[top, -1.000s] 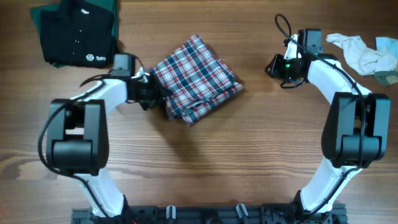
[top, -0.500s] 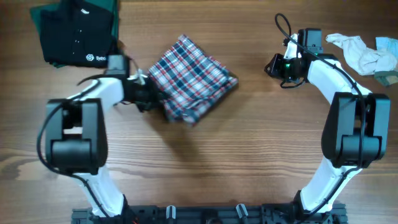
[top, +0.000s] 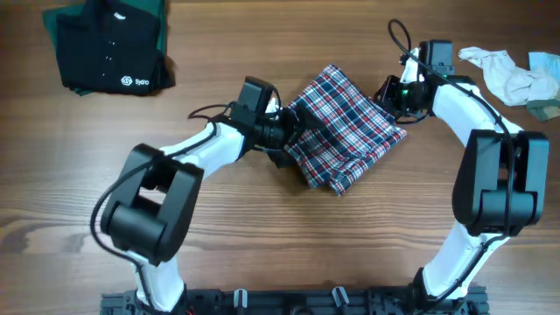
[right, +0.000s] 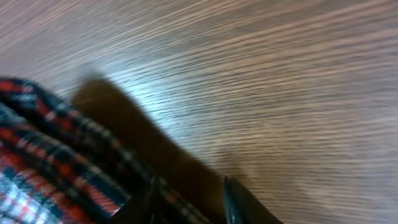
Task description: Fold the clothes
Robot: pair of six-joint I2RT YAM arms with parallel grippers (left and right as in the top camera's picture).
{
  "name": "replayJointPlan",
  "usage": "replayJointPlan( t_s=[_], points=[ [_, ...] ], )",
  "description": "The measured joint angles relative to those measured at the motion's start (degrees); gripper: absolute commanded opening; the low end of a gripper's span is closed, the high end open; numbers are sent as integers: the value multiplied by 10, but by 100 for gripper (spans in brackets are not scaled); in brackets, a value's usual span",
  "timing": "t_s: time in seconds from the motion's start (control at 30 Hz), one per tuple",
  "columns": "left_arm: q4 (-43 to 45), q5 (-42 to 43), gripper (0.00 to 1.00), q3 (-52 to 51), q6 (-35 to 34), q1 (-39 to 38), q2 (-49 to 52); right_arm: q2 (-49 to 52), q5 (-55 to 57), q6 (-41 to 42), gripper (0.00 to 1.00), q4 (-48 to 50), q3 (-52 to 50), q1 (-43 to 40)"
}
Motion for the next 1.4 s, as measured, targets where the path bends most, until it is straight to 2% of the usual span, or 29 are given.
replayJointPlan(
  t_s=[0.07, 0.13, 0.27, 0.43, 0.53, 0.67, 0.8, 0.9, 0.93, 1.03, 1.17, 1.4],
  points=[
    [-1, -2, 99, 0, 17, 0, -29, 0, 19, 23, 17, 0, 0, -3],
    [-3, -15, 99, 0, 51, 0, -59, 0, 30, 45, 11, -2, 2, -13],
    [-37, -89, 99, 1, 144, 6, -130, -2, 38, 75, 12, -34, 41, -55],
    [-127, -128, 99, 1, 176, 20, -140, -57, 31, 80, 12, -108, 101, -70],
    [-134, -143, 98, 1, 204, 20, -140, -94, -42, 82, 4, -171, 117, -65],
    [-127, -190, 94, 1, 285, 33, -140, -99, -139, 74, 4, -263, 109, -24],
    [-84, -240, 75, 1, 363, 57, -140, -99, -176, 68, 4, -250, 54, 58],
    [-25, -255, 41, 1, 407, 64, -140, -99, -178, 78, 4, -236, -1, 114],
    [-10, -257, 26, 1, 417, 64, -140, -99, -174, 86, 4, -233, -16, 123],
    [30, -262, 6, 1, 446, 58, -140, -99, -162, 104, 4, -223, -59, 129],
    [74, -263, 4, 1, 477, 35, -130, -99, -148, 122, 5, -185, -115, 128],
    [100, -231, 4, 1, 484, -1, -46, -99, -129, 135, 4, -173, -122, 128]
  ],
)
